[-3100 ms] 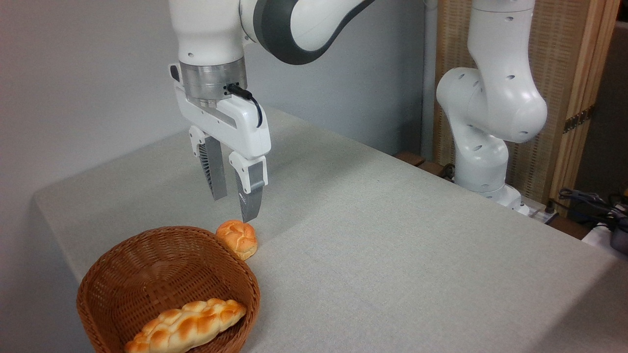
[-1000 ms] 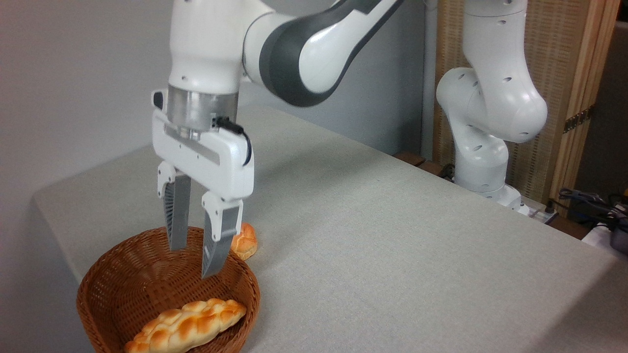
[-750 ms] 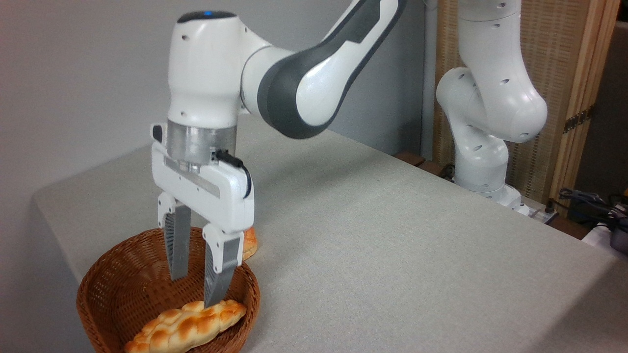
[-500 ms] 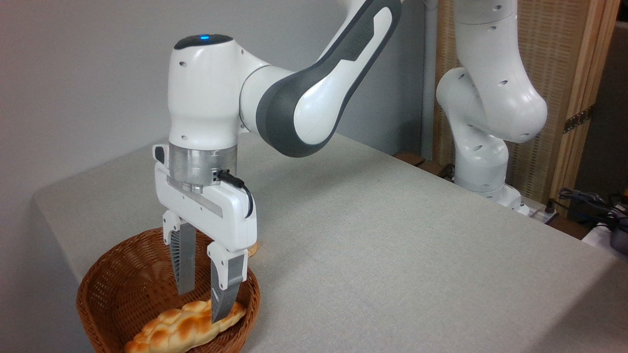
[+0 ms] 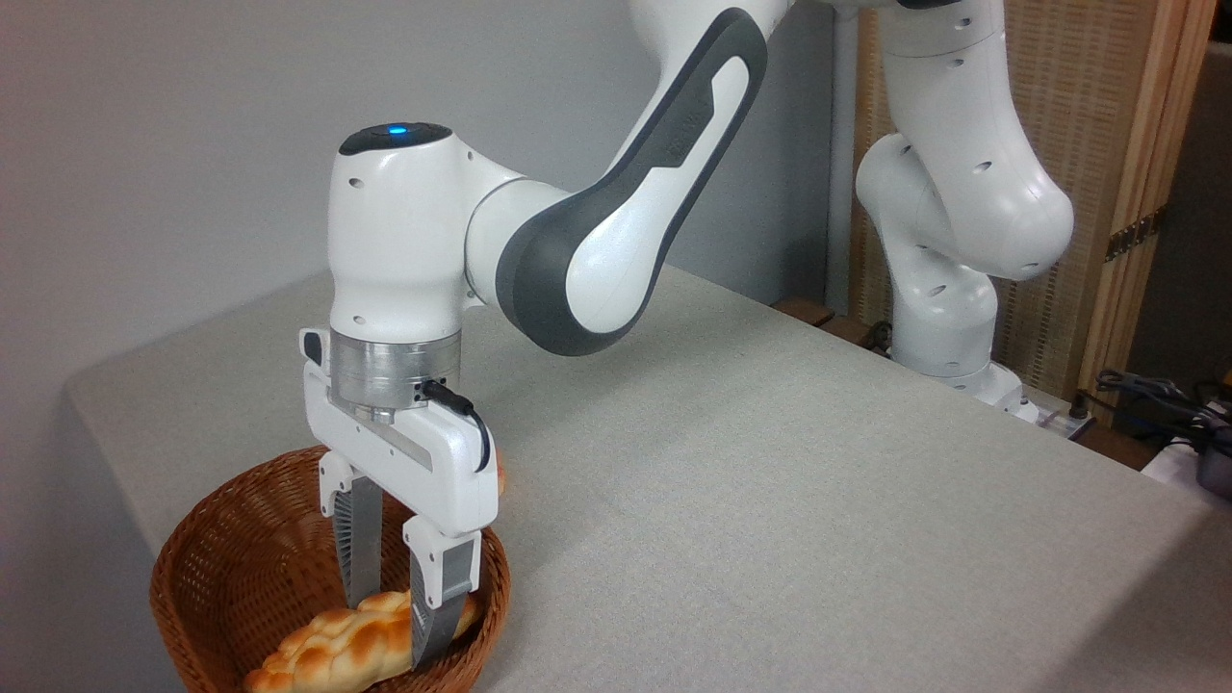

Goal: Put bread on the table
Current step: 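Close the gripper on the braided bread and lift it, then carry the braided bread out of the basket over the table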

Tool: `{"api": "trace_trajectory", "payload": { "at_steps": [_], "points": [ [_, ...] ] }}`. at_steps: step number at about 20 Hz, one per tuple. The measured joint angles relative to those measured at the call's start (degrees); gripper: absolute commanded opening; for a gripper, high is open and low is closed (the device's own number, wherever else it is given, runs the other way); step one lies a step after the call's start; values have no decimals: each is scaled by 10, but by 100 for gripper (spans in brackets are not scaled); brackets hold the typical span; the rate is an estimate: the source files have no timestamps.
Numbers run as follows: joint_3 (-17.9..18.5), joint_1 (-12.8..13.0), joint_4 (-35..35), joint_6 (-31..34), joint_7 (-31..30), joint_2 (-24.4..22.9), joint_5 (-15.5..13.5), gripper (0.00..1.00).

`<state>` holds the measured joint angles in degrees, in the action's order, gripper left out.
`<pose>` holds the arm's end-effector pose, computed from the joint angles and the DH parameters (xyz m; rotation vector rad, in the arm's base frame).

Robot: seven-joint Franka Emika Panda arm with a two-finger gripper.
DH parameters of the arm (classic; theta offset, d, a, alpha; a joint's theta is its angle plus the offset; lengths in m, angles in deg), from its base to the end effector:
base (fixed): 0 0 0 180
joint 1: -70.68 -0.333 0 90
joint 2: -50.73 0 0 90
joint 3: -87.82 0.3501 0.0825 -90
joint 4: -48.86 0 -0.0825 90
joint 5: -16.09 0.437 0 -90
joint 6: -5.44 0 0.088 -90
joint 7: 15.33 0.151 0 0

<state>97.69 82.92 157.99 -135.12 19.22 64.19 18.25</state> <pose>0.7038 -0.0330 0.3743 -2.7895 0.9878 -0.4262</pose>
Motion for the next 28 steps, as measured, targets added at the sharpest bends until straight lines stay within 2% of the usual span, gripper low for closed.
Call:
{"api": "trace_trajectory", "payload": {
  "at_steps": [3,4,5,8,20,25,28],
  "points": [
    [0,0,0,0,0,0,0,52],
    [0,0,0,0,0,0,2,41],
    [0,0,0,0,0,0,7,38],
    [0,1,0,-1,0,0,16,38],
    [0,3,-5,-2,0,-3,16,39],
    [-4,9,-11,0,0,-40,16,39],
    [-8,12,-11,26,0,-65,16,40]
  ]
}}
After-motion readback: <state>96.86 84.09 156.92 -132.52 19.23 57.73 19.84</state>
